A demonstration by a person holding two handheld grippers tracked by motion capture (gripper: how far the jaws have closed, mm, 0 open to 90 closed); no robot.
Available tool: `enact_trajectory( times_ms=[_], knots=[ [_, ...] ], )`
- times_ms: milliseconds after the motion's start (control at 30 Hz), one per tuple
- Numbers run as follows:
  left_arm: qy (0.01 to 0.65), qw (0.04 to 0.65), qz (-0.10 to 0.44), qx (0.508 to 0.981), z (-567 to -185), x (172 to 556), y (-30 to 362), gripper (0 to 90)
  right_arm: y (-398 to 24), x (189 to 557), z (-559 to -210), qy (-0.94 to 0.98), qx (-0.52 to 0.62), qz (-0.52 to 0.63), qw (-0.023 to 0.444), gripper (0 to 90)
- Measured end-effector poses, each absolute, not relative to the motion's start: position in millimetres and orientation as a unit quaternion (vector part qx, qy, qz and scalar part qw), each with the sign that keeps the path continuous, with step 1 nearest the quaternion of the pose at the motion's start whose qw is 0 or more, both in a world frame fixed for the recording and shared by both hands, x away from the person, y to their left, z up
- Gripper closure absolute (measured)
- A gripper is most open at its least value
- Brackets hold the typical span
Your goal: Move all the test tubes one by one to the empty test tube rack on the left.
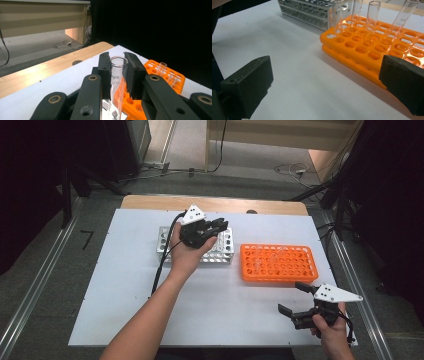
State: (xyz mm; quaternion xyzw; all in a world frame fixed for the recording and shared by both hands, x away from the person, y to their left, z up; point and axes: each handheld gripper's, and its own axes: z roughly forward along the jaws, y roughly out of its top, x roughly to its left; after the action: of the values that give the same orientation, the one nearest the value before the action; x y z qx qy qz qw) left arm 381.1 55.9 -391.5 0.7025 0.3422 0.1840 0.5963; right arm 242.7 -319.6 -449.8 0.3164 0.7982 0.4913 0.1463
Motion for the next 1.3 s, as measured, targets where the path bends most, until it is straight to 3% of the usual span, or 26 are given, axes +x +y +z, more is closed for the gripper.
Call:
enact_trajectory(
  times_ms=[1300],
  knots=[
    [0.402, 0.572, 0.205, 0.685, -419, 451, 30, 76.3, -325, 244, -450, 0.793, 0.320, 0.497, 0.146, 0.0]
  ],
)
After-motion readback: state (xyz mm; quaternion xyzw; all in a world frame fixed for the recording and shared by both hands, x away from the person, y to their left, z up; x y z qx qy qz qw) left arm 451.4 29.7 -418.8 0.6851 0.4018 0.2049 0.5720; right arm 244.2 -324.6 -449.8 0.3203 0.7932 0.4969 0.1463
